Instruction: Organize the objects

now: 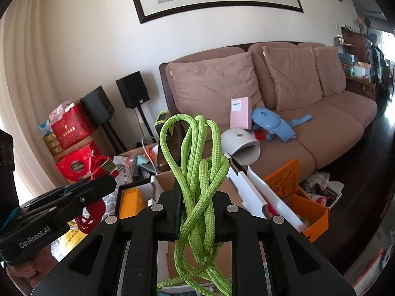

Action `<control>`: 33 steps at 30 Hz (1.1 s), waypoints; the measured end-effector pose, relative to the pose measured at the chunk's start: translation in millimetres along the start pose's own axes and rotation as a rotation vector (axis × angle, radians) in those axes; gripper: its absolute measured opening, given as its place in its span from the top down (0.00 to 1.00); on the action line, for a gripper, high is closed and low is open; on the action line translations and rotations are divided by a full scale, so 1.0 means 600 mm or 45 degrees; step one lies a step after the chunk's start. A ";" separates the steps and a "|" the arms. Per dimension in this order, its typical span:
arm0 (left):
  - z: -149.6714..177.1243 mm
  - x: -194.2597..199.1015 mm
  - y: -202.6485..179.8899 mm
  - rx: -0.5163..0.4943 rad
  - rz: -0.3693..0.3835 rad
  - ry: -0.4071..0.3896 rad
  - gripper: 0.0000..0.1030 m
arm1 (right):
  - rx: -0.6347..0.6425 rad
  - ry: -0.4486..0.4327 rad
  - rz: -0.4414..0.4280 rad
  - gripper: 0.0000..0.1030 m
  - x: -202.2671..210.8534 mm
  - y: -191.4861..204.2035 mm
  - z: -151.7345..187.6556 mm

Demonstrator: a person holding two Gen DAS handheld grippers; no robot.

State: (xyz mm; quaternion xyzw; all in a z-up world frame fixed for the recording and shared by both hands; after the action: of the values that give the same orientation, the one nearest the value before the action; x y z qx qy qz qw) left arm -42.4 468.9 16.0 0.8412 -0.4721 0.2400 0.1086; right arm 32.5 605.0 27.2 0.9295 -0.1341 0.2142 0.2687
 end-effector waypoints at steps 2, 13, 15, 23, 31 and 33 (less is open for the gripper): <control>0.000 0.001 0.000 -0.004 0.000 0.001 0.81 | -0.005 0.001 -0.012 0.84 0.000 0.001 0.001; -0.007 0.004 0.010 -0.007 -0.012 0.000 0.81 | -0.013 0.033 -0.062 0.84 -0.011 0.011 0.008; -0.008 0.003 0.015 -0.005 -0.019 0.003 0.81 | -0.016 0.036 -0.064 0.84 -0.012 0.010 0.008; -0.008 0.004 0.033 0.033 -0.023 0.006 0.81 | -0.086 0.046 -0.126 0.84 -0.011 0.001 0.005; -0.002 -0.005 0.031 0.028 -0.023 0.027 0.81 | -0.257 0.095 -0.289 0.84 -0.028 -0.024 0.008; -0.001 -0.007 0.030 0.030 -0.021 0.032 0.81 | -0.287 0.100 -0.283 0.84 -0.034 -0.036 0.008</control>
State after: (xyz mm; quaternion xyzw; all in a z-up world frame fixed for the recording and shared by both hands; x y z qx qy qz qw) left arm -59.8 462.7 13.8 0.8432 -0.4610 0.2551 0.1067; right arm 23.8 622.6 4.3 0.8934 -0.0430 0.2027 0.3986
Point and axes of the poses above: each gripper's, at about its wrist camera, not at the fingertips, and x roughly against the way its jaws point, y to its left, z to its underside, the point moved 3 cm from there along -x, roughly the way its jaws point, and after that the axes turned 13 degrees about -x, right-handed, at the moved point
